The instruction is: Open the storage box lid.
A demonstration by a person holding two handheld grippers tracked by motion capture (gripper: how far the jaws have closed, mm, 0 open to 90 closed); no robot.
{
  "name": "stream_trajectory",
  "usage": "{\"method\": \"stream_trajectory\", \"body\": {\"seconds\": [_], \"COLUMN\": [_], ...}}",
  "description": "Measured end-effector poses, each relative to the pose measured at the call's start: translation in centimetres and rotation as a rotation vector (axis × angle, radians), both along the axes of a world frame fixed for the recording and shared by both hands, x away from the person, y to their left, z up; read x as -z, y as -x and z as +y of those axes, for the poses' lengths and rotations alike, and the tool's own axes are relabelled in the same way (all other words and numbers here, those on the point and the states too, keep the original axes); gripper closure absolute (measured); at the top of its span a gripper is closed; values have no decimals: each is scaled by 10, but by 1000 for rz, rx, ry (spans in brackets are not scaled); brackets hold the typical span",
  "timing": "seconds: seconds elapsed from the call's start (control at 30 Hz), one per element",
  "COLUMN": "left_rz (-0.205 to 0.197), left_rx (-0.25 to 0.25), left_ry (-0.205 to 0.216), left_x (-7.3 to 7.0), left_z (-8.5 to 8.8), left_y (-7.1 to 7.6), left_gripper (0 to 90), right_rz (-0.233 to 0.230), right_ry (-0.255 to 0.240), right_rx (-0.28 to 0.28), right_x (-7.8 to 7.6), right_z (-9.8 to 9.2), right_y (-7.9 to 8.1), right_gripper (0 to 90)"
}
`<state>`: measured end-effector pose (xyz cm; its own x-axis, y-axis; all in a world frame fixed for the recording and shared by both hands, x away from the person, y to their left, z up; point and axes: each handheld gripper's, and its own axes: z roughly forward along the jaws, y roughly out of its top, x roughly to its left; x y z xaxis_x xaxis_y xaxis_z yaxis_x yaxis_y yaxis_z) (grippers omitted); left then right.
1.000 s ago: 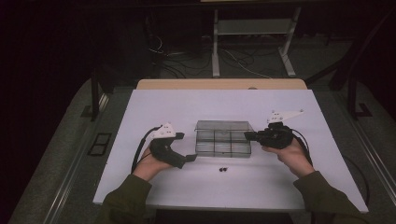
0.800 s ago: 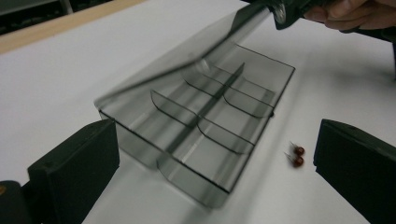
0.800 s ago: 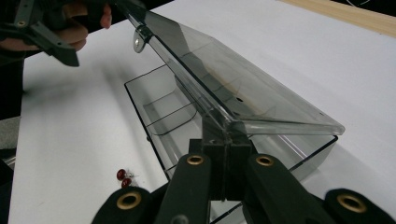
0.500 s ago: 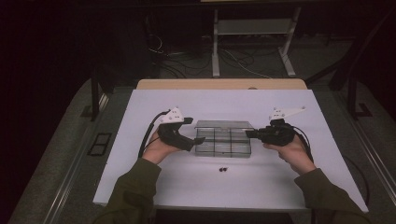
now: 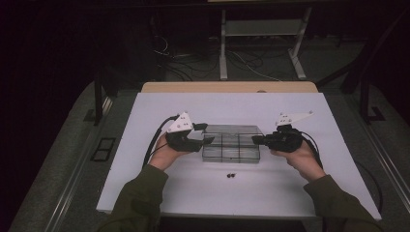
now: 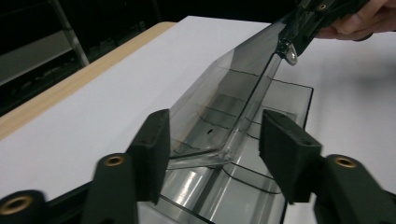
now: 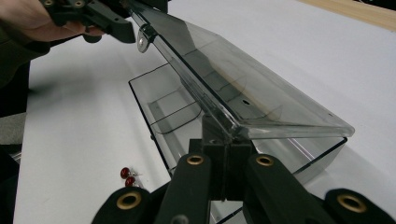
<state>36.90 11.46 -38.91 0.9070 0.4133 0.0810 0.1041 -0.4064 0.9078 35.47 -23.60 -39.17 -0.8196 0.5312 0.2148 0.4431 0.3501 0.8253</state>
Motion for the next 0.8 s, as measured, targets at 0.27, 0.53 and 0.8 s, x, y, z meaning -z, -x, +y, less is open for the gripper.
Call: {"method": "stream_trajectory", "body": {"seconds": [0.27,0.53,0.8], "left_rz": [-38,-54,-57], "left_rx": [-2,-8,-14], "left_ry": [-16,-9,-5], "left_x": [-1,-3,-6], "left_z": [-2,-2,-2], "left_y": [2,2,-1], "left_gripper": [567,604,624], "right_rz": [0,-5,-24], "right_ry": [-3,-14,-2], "right_rx": [7,14,42], "right_x": [-1,-6,-10], "right_z": [-1,-6,-25], "right_y": [0,1,5], "right_gripper": [891,890,740]}}
